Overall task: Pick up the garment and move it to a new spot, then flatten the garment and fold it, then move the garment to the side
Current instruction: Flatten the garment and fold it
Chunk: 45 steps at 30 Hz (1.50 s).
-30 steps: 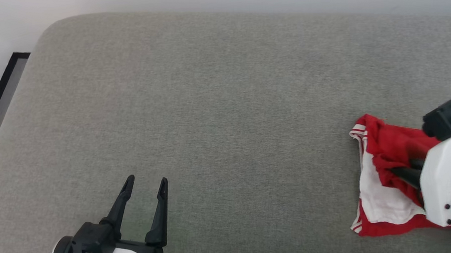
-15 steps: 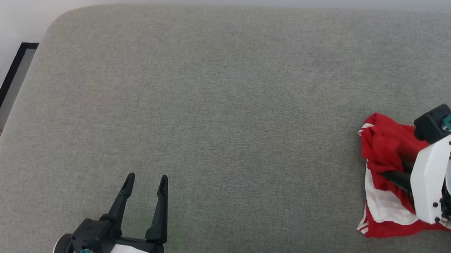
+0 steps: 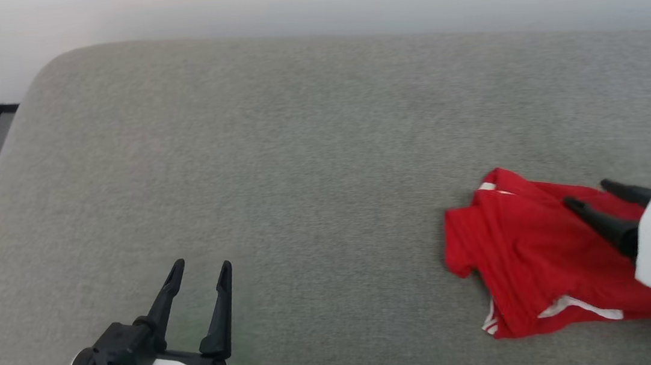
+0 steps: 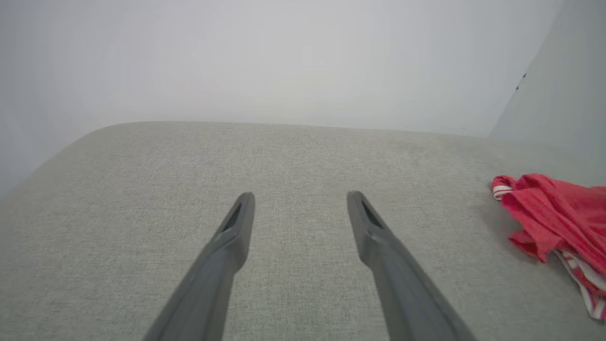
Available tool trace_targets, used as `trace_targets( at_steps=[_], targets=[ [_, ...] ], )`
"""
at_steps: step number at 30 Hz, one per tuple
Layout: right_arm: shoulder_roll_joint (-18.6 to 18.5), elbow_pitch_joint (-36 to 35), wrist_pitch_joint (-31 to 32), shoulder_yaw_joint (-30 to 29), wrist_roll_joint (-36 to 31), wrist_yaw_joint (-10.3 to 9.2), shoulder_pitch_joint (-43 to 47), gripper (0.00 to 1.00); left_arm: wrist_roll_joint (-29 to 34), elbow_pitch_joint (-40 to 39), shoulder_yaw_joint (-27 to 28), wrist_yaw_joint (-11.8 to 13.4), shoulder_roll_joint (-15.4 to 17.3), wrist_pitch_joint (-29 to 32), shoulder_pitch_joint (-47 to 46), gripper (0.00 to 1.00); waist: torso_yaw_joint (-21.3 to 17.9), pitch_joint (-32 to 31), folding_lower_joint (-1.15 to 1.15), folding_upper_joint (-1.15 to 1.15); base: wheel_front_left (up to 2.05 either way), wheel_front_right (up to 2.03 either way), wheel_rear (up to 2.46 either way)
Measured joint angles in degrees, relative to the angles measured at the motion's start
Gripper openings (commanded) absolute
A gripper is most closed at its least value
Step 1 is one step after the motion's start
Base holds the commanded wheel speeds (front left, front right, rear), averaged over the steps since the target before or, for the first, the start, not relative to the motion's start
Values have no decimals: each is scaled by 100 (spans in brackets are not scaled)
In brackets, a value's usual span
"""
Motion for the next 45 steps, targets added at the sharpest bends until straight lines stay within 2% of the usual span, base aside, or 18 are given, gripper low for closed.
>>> trace_targets(
  at_steps=[5, 6, 9, 15, 23, 27, 34, 45],
  targets=[
    [82, 296, -615, -346, -111, 0, 31, 100, -138, 109, -83, 0, 19, 0, -4, 100, -230, -91, 0, 0, 0, 0, 0],
    [175, 434, -1040, -345, -191, 0, 8, 100, -232, 180, -76, 0, 22, 0, -22, 100, -330, -123, 0, 0, 0, 0, 0],
    [131, 645, -1935, -142, -441, 0, -98, 100, -376, 294, 12, 0, 11, 0, -53, 100, -488, -178, 0, 0, 0, 0, 0],
    [220, 1508, -3489, 247, -525, 0, -251, 100, -446, 438, 289, 0, 26, 0, -121, 100, -821, -303, 0, 0, 0, 0, 0],
    [457, 2163, -4766, 948, -497, 0, -247, 100, -563, 465, 838, 0, -55, 0, 230, 100, -1154, -641, 0, 0, 0, 0, 0],
    [477, 2240, -5076, 1031, -559, 0, -152, 100, -526, 303, 1048, 0, -96, 0, 507, 100, -1283, -817, 0, 0, 0, 0, 0],
    [497, 2069, -5233, 738, -638, 0, 199, 100, -278, -48, 1250, 0, -170, 0, 902, 100, -1352, -939, 0, 0, 0, 0, 0],
    [513, 1381, -5227, -189, -767, 0, 1060, 100, -80, -547, 1338, 0, -303, 0, 1482, 100, -1162, -914, 0, 0, 0, 0, 0]
  ],
)
